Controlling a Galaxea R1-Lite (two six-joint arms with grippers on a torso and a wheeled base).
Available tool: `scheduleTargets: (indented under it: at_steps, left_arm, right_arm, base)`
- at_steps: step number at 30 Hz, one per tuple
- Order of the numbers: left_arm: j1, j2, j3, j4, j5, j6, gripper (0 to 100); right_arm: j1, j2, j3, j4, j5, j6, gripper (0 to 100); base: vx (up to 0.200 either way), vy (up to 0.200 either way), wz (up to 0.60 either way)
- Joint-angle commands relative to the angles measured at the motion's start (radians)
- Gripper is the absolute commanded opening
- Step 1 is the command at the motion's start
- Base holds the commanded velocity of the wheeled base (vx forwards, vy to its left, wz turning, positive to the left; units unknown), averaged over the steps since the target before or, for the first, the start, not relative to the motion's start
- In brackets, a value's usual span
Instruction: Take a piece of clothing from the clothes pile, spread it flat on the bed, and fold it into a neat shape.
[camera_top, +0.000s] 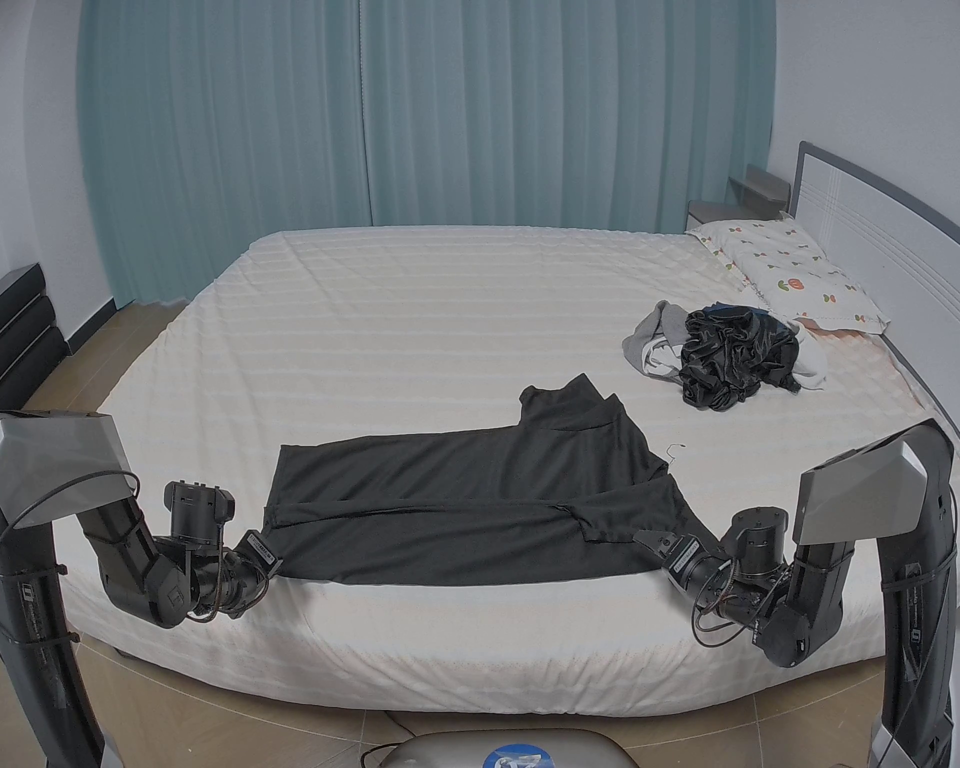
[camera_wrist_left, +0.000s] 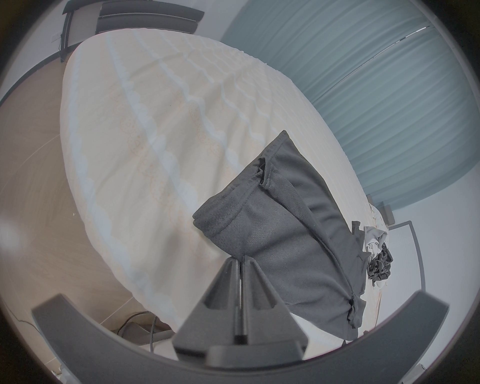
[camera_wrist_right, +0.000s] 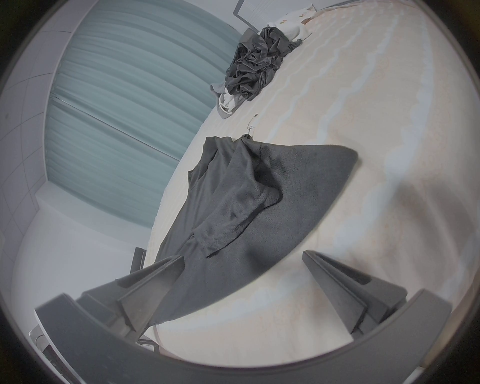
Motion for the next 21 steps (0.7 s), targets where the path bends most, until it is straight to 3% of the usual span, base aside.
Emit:
scheduleTargets:
  at_steps: [1,9,10,21]
  left_arm:
    - [0.003,-0.001,0.000,-0.001,0.000,-0.003,0]
    - [0.006,-0.003,-0.002,0.001,-0.008,-0.004,0]
    - [0.006,-0.003,-0.002,-0.001,-0.008,-0.004,0]
    - [0.006,0.001,0.001,-0.001,0.001,0.000,0]
  right_arm:
    - [-0.002,0.016,-0.081,0.050,-0.012,0.000,100]
    - [-0.011,0.038,-0.213,0.174,-0.065,-0.004,100]
    - [-0.009,0.039,-0.214,0.175,-0.068,-0.004,0]
    - [0.018,0.024,-0.167,0.165,-0.110,-0.012,0]
  base:
    - [0.000,0.000,0.00]
    - [0.000,0.000,0.00]
    - [0.000,0.000,0.00]
    - [0.000,0.000,0.00]
